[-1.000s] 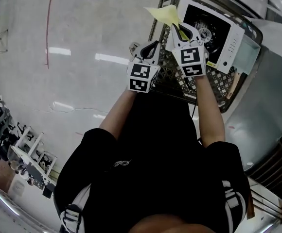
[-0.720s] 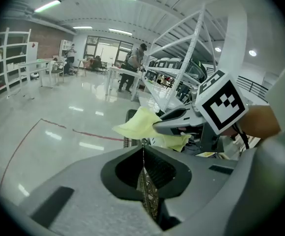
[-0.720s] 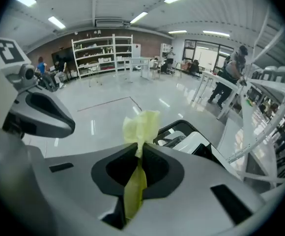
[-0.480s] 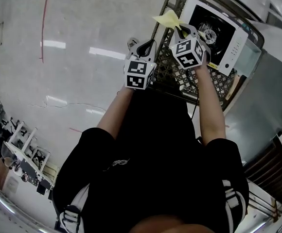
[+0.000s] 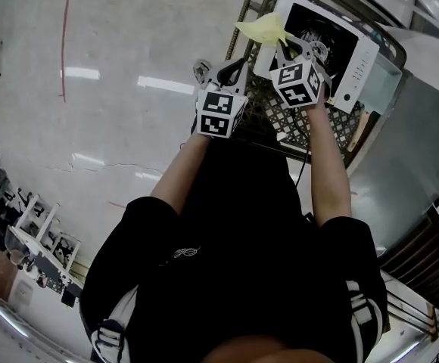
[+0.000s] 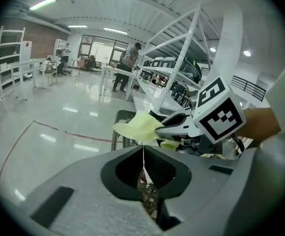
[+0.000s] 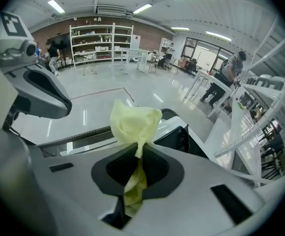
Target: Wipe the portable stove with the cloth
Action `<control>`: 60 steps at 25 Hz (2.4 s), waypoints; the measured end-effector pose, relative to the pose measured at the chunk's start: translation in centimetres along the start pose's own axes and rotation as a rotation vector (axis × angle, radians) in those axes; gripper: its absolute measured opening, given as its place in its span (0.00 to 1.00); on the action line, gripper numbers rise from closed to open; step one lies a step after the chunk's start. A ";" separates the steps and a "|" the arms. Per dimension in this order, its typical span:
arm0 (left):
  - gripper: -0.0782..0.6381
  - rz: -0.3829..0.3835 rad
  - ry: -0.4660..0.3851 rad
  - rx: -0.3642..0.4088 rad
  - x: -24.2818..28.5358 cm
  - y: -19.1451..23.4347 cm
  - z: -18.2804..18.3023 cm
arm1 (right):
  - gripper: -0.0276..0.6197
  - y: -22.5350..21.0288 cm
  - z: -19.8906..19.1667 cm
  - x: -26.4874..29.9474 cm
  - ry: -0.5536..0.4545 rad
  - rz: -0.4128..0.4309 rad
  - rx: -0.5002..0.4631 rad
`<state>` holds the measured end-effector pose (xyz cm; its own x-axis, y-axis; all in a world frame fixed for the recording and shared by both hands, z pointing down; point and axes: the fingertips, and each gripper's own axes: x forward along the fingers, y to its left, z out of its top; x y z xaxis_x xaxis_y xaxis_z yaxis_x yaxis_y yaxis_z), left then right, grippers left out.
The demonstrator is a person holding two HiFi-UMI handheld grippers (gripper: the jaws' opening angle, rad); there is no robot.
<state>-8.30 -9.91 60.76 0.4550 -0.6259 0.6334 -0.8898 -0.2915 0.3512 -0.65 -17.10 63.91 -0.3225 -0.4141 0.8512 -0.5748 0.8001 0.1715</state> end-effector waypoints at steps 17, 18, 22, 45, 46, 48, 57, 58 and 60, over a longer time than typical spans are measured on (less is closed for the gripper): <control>0.14 -0.036 0.016 0.045 1.8 -4.4 0.4 | 0.08 -3.3 -2.1 -1.9 -0.083 -0.062 0.142; 0.14 -0.037 0.015 0.046 1.8 -4.6 0.4 | 0.08 -3.4 -2.2 -2.0 -0.085 -0.065 0.147; 0.14 -0.046 0.015 0.054 2.2 -5.6 0.4 | 0.08 -4.1 -2.5 -2.3 -0.094 -0.084 0.162; 0.14 -0.136 0.056 0.138 6.2 -14.4 0.4 | 0.08 -11.0 -13.1 -8.3 -0.078 -0.185 0.351; 0.14 -0.135 0.056 0.140 6.3 -14.6 0.4 | 0.08 -11.0 -13.2 -8.2 -0.075 -0.180 0.353; 0.14 -0.132 0.057 0.142 6.5 -15.0 0.4 | 0.08 -11.1 -13.6 -8.1 -0.069 -0.177 0.353; 0.14 -0.136 0.064 0.158 7.5 -16.9 0.2 | 0.08 -12.2 -17.2 -8.8 -0.038 -0.207 0.365; 0.14 -0.139 0.065 0.161 7.6 -17.2 0.2 | 0.08 -12.3 -17.6 -9.0 -0.042 -0.210 0.368; 0.14 -0.148 0.068 0.169 7.9 -18.0 0.1 | 0.08 -12.5 -18.1 -9.3 -0.049 -0.217 0.374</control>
<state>11.27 -9.70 59.34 0.5775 -0.5187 0.6305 -0.8037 -0.4970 0.3272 23.13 -15.38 62.77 -0.1940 -0.5826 0.7893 -0.8631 0.4838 0.1450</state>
